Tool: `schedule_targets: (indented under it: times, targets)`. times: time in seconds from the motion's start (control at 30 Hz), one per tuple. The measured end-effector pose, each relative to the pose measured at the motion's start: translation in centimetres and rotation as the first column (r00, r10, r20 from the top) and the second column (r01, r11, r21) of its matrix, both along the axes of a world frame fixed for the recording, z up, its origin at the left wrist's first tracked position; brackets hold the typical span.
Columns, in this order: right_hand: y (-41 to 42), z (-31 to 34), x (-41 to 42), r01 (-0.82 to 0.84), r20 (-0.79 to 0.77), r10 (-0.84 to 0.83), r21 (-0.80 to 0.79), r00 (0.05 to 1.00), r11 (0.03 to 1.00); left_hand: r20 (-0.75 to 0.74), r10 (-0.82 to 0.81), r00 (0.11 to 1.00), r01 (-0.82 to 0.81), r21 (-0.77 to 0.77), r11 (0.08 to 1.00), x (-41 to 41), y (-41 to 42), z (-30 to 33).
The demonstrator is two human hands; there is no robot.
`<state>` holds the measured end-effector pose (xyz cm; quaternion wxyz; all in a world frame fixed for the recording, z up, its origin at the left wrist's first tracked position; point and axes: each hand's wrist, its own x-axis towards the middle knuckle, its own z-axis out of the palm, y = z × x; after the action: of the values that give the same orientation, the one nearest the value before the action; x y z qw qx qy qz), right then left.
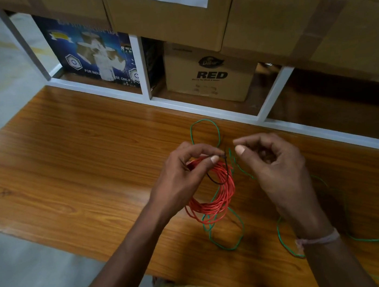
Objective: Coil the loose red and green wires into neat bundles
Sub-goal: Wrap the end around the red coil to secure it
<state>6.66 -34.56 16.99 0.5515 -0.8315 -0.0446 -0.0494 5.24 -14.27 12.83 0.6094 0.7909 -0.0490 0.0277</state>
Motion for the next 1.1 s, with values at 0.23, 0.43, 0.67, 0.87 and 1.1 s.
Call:
schedule_targets:
  times: [0.23, 0.43, 0.67, 0.87, 1.1]
  targets:
    - [-0.5, 1.3, 2.5, -0.219, 0.052, 0.231, -0.173, 0.972, 0.96, -0.025, -0.061, 0.998, 0.059, -0.079, 0.995, 0.3, 0.0, -0.2]
    - [-0.8, 1.5, 3.2, -0.325, 0.07, 0.354, -0.267, 0.933, 0.907, -0.03, -0.07, 0.997, 0.068, -0.074, 0.995, 0.5, 0.4, -0.4]
    - [-0.6, 1.0, 3.7, -0.322, 0.126, 0.369, -0.288, 0.921, 0.902, -0.142, -0.168, 0.975, 0.133, -0.227, 0.965, 0.5, 0.5, -0.2]
    - [-0.4, 0.9, 3.7, -0.323, 0.12, 0.354, -0.218, 0.927, 0.921, -0.23, -0.243, 0.943, 0.158, -0.334, 0.929, 0.5, 0.6, -0.2]
    - [-0.5, -0.1, 3.6, -0.322, 0.136, 0.368, -0.277, 0.92, 0.905, -0.263, -0.23, 0.937, 0.147, -0.3, 0.943, 1.0, 0.7, -0.4]
